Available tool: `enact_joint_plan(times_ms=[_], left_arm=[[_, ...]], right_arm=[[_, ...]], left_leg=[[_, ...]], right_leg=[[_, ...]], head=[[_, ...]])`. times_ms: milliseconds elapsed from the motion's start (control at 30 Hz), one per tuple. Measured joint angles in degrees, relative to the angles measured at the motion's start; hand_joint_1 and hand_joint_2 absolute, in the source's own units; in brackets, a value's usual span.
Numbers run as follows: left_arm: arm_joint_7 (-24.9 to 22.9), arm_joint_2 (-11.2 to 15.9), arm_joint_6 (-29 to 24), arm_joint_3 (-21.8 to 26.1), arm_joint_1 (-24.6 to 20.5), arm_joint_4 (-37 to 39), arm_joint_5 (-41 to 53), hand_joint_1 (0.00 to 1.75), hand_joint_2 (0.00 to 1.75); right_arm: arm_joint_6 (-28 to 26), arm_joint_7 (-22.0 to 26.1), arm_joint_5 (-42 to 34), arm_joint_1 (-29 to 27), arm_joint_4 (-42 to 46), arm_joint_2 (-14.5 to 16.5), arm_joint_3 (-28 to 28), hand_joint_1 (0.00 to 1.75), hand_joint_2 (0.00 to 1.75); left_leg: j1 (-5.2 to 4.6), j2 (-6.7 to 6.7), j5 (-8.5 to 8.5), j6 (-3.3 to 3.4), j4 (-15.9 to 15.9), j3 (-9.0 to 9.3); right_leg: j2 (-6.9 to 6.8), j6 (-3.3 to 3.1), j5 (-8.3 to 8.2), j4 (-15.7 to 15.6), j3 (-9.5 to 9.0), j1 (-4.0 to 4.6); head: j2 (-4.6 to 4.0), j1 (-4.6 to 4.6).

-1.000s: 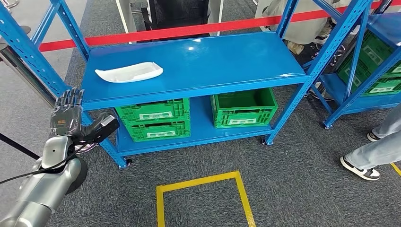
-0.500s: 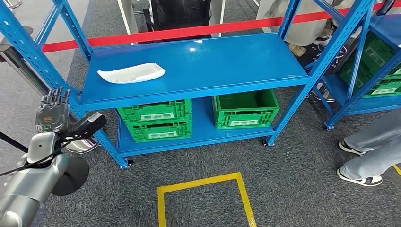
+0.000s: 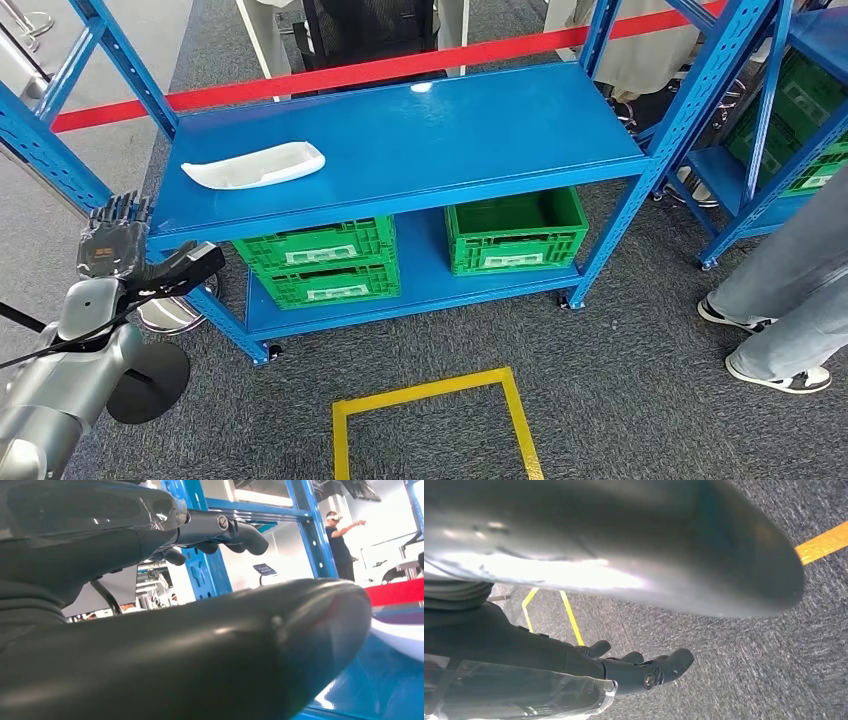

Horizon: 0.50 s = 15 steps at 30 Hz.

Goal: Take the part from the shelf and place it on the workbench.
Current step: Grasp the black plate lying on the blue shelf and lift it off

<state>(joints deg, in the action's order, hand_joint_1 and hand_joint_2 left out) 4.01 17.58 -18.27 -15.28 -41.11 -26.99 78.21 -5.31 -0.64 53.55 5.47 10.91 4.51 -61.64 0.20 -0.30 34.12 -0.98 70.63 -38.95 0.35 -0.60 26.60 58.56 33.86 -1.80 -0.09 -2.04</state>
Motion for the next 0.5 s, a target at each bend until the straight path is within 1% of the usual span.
enact_joint_plan(times_ms=[33, 67, 100, 133, 167, 200, 233, 267, 300, 333, 367, 400, 433, 467, 500], left_arm=[[-0.1, 0.0, 0.3, -0.1, -0.1, 0.3, 0.4, 0.0, 0.0], [-0.2, -0.1, 0.6, -0.3, -0.1, 0.6, 1.0, 0.0, 0.0], [-0.2, -0.1, 0.8, -0.6, -0.2, 0.8, 1.6, 0.0, 0.0], [-0.2, -0.2, 1.1, -0.9, -0.3, 1.0, 2.3, 0.0, 0.0], [-0.2, -0.2, 1.5, -1.3, -0.5, 1.3, 3.1, 0.0, 0.0], [-0.1, -0.4, 2.0, -1.9, -0.9, 1.5, 4.0, 0.0, 0.0], [0.1, -0.7, 2.6, -2.5, -1.2, 1.8, 4.8, 0.0, 0.0], [0.4, -1.1, 3.1, -3.2, -1.4, 2.1, 5.5, 0.0, 0.0], [0.8, -1.7, 3.4, -4.0, -1.5, 2.3, 6.1, 0.0, 0.0], [1.1, -2.4, 3.5, -4.6, -1.5, 2.5, 6.4, 0.0, 0.0], [1.4, -3.1, 3.5, -5.2, -1.5, 2.6, 6.7, 0.0, 0.0], [1.5, -3.9, 3.3, -5.8, -1.6, 2.7, 6.8, 0.0, 0.0], [1.5, -4.7, 3.1, -6.3, -1.7, 2.8, 6.9, 0.0, 0.0], [1.5, -5.5, 3.0, -6.8, -1.7, 2.9, 7.0, 0.0, 0.0], [1.5, -6.1, 2.9, -7.3, -1.7, 3.0, 7.0, 0.0, 0.0]], right_arm=[[0.0, -0.1, 0.0, 0.0, 0.0, 0.0, 0.0, 0.0, 0.0], [0.0, -0.3, 0.0, -0.1, 0.0, 0.0, 0.0, 0.0, 0.0], [0.0, -0.4, 0.0, -0.1, 0.0, 0.0, 0.0, 0.0, 0.0], [0.0, -0.4, 0.0, -0.1, 0.0, 0.0, 0.0, 0.0, 0.0], [0.0, -0.4, 0.0, -0.1, 0.0, 0.0, 0.0, 0.0, 0.0], [0.0, -0.4, 0.0, -0.1, 0.0, 0.1, 0.0, 0.0, 0.0], [0.0, -0.4, 0.0, 0.0, 0.0, 0.1, 0.0, 0.0, 0.0], [0.0, -0.4, 0.0, 0.0, 0.0, 0.1, 0.0, 0.0, 0.0], [0.0, -0.4, 0.0, 0.0, 0.0, 0.1, 0.0, 0.0, 0.0], [0.0, -0.3, 0.0, 0.0, 0.0, 0.2, 0.0, 0.0, 0.0], [0.0, -0.2, -0.1, 0.0, 0.0, 0.3, 0.0, 0.0, 0.0], [0.0, 0.0, -0.1, 0.1, 0.0, 0.3, 0.0, 0.0, 0.0], [0.0, 0.2, -0.2, 0.2, 0.0, 0.4, 0.0, 0.0, 0.0], [0.0, 0.3, -0.2, 0.3, 0.0, 0.4, 0.0, 0.0, 0.0], [0.0, 0.4, -0.2, 0.2, 0.0, 0.3, 0.0, 0.0, 0.0]], left_leg=[[0.1, 0.0, 0.37, -0.08, 3.0, -2.0], [0.17, 0.01, -0.44, -0.09, 3.8, -2.99], [0.23, 0.02, -2.36, -0.03, 2.2, -2.8], [0.26, 0.03, -5.09, 0.1, -1.5, -1.49], [0.23, 0.06, -7.45, 0.28, -5.7, 0.27], [0.05, 0.12, -8.97, 0.5, -9.4, 1.9], [-0.14, 0.17, -9.53, 0.74, -11.8, 3.02], [-0.36, 0.19, -9.22, 1.0, -12.8, 3.49], [-0.53, 0.14, -8.82, 1.29, -13.2, 3.69], [-0.42, 0.03, -8.57, 1.58, -13.4, 4.0], [-0.3, -0.05, -8.38, 1.93, -13.6, 4.48], [-0.16, -0.1, -8.15, 2.32, -13.8, 5.05], [-0.06, -0.12, -7.88, 2.69, -13.9, 5.6], [-0.12, -0.1, -7.53, 3.04, -13.9, 5.96], [-0.2, -0.14, -7.17, 3.27, -13.9, 6.27]], right_leg=[[0.02, -0.02, 0.29, 0.0, -0.3, -0.01], [0.05, 0.03, 0.61, 0.0, -0.7, -0.02], [0.08, 0.12, 0.98, 0.0, -1.21, -0.03], [0.12, 0.26, 1.39, 0.0, -1.83, -0.03], [0.13, 0.45, 1.78, -0.1, -2.31, -0.04], [0.13, 0.72, 2.11, -0.1, -2.66, 0.01], [0.11, 1.04, 2.35, -0.2, -2.8, 0.04], [0.06, 1.4, 2.4, -0.2, -2.84, 0.08], [-0.02, 1.73, 2.37, -0.3, -2.97, 0.12], [-0.14, 1.99, 2.42, -0.1, -2.99, 0.08], [-0.24, 2.18, 2.53, 0.5, -2.95, 0.09], [-0.3, 2.31, 2.92, 2.1, -2.25, 0.1], [-0.32, 2.45, 3.73, 5.0, -0.69, 0.13], [-0.31, 2.59, 4.92, 8.8, 1.52, 0.2], [-0.31, 2.7, 6.22, 12.8, 4.22, 0.27]], head=[[0.0, -0.01], [0.0, -0.01], [0.0, -0.02], [0.0, -0.01], [0.0, 0.02], [0.0, 0.02], [0.0, 0.03], [0.0, 0.05], [0.0, 0.03], [0.0, 0.05], [0.0, 0.08], [0.0, 0.15], [0.0, 0.23], [0.0, 0.29], [0.0, 0.36]])
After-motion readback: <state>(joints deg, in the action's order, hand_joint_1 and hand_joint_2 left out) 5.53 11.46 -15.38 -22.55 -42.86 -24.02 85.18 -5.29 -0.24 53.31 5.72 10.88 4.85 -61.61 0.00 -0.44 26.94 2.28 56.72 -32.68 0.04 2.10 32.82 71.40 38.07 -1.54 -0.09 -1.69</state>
